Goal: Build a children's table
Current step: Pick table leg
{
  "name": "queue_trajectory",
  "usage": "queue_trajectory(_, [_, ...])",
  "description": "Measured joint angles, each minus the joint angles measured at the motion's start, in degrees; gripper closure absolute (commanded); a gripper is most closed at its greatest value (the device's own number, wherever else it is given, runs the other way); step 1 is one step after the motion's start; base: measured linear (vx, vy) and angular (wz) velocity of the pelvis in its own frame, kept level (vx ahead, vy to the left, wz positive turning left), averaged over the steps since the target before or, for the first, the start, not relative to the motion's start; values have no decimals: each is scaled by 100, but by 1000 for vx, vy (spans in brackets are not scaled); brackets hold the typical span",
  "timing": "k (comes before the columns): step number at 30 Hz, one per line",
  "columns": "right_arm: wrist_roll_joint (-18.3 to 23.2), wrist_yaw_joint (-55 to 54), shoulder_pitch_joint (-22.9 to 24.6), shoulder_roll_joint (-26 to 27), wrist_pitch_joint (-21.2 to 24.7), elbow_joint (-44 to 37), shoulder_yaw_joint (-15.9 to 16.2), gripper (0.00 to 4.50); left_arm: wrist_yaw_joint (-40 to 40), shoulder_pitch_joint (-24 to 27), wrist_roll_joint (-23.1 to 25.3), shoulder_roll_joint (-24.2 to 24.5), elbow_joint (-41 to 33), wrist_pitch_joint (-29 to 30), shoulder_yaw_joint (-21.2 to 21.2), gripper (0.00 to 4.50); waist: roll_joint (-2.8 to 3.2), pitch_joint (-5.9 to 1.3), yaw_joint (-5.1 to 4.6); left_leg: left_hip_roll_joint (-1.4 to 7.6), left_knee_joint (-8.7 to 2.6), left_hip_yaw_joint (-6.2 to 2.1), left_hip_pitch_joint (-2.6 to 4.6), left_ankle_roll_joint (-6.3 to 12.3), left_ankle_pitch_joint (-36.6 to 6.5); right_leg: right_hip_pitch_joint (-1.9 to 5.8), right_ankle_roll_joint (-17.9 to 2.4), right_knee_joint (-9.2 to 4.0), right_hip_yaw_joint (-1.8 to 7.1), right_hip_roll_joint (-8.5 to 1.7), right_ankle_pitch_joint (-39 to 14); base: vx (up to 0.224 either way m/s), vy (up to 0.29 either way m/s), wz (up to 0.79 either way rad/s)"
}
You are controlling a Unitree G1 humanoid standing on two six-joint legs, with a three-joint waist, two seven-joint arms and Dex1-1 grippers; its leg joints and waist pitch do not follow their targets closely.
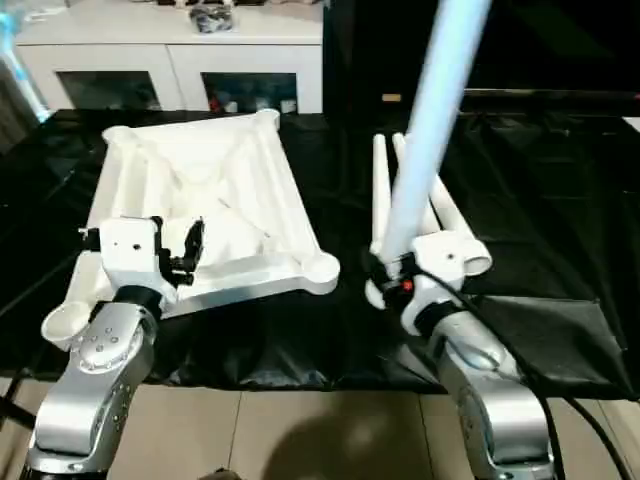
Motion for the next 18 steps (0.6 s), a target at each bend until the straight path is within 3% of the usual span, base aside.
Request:
queue_trajectory(1, [1, 36, 5, 6, 0, -6, 54, 257, -24, -13, -16, 18, -4, -6, 4, 150, 19, 17, -21, -15, -3, -80, -33, -13, -1, 31, 36, 163, -5, -9, -131, 7, 48, 44])
queue_trajectory(2, [6, 79, 23, 17, 2, -14, 138, 257, -37, -19, -20, 47, 0, -4, 18, 150, -58, 12, -68, -173, 6, -172, -58, -47, 21, 53, 71, 480, 427, 10, -416, 43, -3, 59])
queue_trajectory(3, [12, 120, 5, 7, 4, -17, 200, 257, -39, -20, -20, 46, 2, -5, 61, 150, -183, -25, -66, -291, 12, -223, -65, -47, 20, 111, 152, 641, 636, -5, -603, 43, -3, 59])
queue_trajectory(4, [21, 158, 12, 7, 5, -22, 216, 257, -41, 2, -22, 43, 3, -3, 67, 150, -183, 2, -43, -332, 27, -269, -36, -66, -43, 153, 147, 628, 622, -34, -658, 83, -38, 65])
queue_trajectory(5, [73, 161, -1, 51, 35, -20, 205, 257, -48, 41, -26, 46, 2, 1, 85, 150, -186, 35, 46, -285, 284, -209, -4, 42, -204, 233, 138, 589, 671, -26, -673, 101, -26, 28])
queue_trajectory(6, [91, 145, 13, 103, 44, -24, 183, 257, -58, 57, -30, 44, 8, 10, 86, 150, -150, 34, 122, -205, 465, -214, 15, 93, -233, 300, 140, 536, 738, 50, -677, 101, -26, 28])
queue_trajectory(7, [92, 126, 14, 108, 44, -25, 176, 257, -85, 49, -36, 41, 2, 10, 75, 150, -81, 4, 168, -119, 350, -189, 90, 94, -234, 349, 153, 481, 736, 95, -684, 113, -3, 17])
queue_trajectory(8, [80, 100, 17, 97, 36, -33, 151, 257, -116, 2, -39, 41, -7, 8, 63, 150, 2, -42, 196, 7, 172, -109, 164, -101, -192, 403, 169, 412, 745, 150, -692, 122, 34, 36])
queue_trajectory(9, [73, 76, 38, 89, 38, -33, 153, 257, -155, 0, -43, 52, -15, 8, 67, 150, 42, -68, 170, 12, 103, -78, 248, -97, -197, 392, 136, 392, 789, 166, -713, 122, 34, 36])
queue_trajectory(10, [70, 65, 14, 111, 39, -41, 199, 257, -177, 36, -50, 74, -53, 9, 94, 150, -27, -50, 142, -29, 45, -76, 279, -104, -212, 355, 14, 457, 904, 171, -778, 161, 26, 24])
queue_trajectory(11, [72, 62, 15, 130, 39, -70, 213, 257, -198, 50, -49, 135, -39, 27, 165, 150, -79, -69, 81, -58, 42, -77, 293, -60, -233, 208, -7, 661, 991, 135, -792, 161, -12, 6])
queue_trajectory(12, [72, 51, 23, 127, 41, -95, 201, 257, -209, 60, -48, 148, -37, 33, 197, 150, -95, -77, 38, -72, 49, -77, 313, -45, -268, 60, 69, 835, 1067, 82, -752, 161, -12, 6])
queue_trajectory(13, [78, 31, 50, 128, 44, -152, 171, 257, -264, 61, -58, 153, -42, 29, 191, 150, -126, -93, -34, -94, 55, -74, 319, -40, -290, -116, 200, 898, 1111, -15, -669, 130, -20, 4])
queue_trajectory(14, [98, -6, 126, 133, 85, -253, 105, 257, -410, 57, -101, 182, -49, 26, 98, 150, -217, -134, -91, -173, 70, -36, 313, -15, -320, -319, 307, 668, 1245, -178, -465, 119, -45, 4])
queue_trajectory(15, [160, -20, 160, 121, 147, -288, 6, 257, -540, 57, -158, 191, -33, 22, -7, 150, -286, -157, -103, -229, 171, -37, 229, 48, -395, -367, 558, 650, 1350, -262, -275, 119, -45, 4])
queue_trajectory(16, [206, -48, 264, 111, 176, -296, -145, 257, -672, 62, -220, 122, 0, 21, -165, 150, -288, -156, -83, -231, 225, -65, 192, 197, -459, -354, 548, 649, 1391, -205, -313, 111, -71, 10])
queue_trajectory(17, [230, -80, 315, 112, 201, -298, -274, 257, -899, 75, -351, 83, -4, 14, -355, 150, -245, -173, -37, -218, 223, -149, 171, 257, -439, -342, 531, 620, 1416, -167, -309, 94, -69, 7])
queue_trajectory(18, [257, -122, 316, 111, 232, -334, -379, 257, -1200, 91, -541, 98, -6, -1, -487, 150, -204, -187, -30, -213, 145, -189, 132, 119, -347, -344, 517, 619, 1415, -128, -307, 94, -69, 7])
